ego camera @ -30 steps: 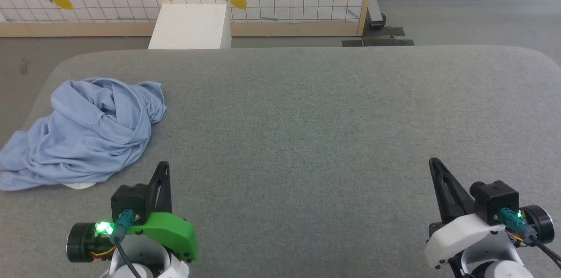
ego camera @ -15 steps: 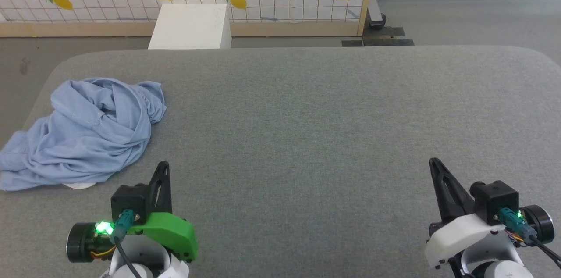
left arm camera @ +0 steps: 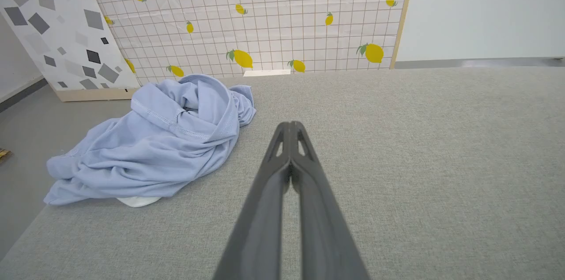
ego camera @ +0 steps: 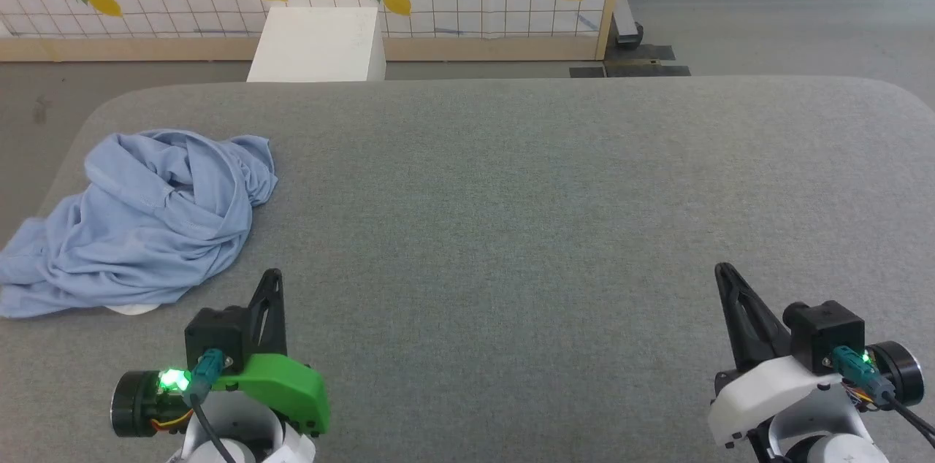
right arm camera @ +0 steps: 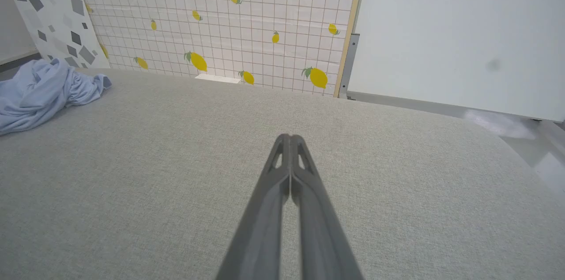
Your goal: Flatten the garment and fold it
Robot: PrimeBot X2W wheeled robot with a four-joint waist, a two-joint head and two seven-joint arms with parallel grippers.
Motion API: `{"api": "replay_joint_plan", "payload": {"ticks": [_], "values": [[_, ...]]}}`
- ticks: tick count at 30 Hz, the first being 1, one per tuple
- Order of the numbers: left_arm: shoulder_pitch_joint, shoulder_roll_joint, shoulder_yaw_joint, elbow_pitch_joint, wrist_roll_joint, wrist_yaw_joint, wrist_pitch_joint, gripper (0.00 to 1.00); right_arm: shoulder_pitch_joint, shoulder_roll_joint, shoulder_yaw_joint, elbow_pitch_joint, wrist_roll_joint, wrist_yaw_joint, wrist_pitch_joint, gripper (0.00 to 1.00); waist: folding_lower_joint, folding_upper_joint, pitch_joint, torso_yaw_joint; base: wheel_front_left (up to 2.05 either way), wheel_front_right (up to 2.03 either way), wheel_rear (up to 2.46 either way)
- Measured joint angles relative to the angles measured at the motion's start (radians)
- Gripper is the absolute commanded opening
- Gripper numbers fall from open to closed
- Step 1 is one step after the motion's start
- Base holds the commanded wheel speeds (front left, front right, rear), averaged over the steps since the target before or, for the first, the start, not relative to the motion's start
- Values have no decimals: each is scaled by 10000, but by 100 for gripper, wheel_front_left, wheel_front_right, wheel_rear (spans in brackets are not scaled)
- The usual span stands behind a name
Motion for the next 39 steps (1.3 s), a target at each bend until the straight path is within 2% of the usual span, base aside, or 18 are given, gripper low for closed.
{"api": "replay_joint_plan", "payload": {"ticks": [13,14,15,16,39], "values": [[0,0,0,0,0,0,0,0,0,0,0,0,0,0,0,0,0,0,0,0,0,0,0],[0,0,0,0,0,0,0,100,0,0,0,0,0,0,0,100,0,0,0,0,0,0,0],[-1,2,-8,0,-13,0,0,0,4,-2,-2,0,2,2,0,0,0,0,0,0,0,0,0],[-1,2,-13,2,-25,-2,0,100,5,-2,-4,0,2,0,0,100,0,0,0,0,0,0,0],[-8,2,-336,378,-399,136,-362,100,14,-4,-293,234,347,0,-360,100,0,0,33,-6,0,0,0]]}}
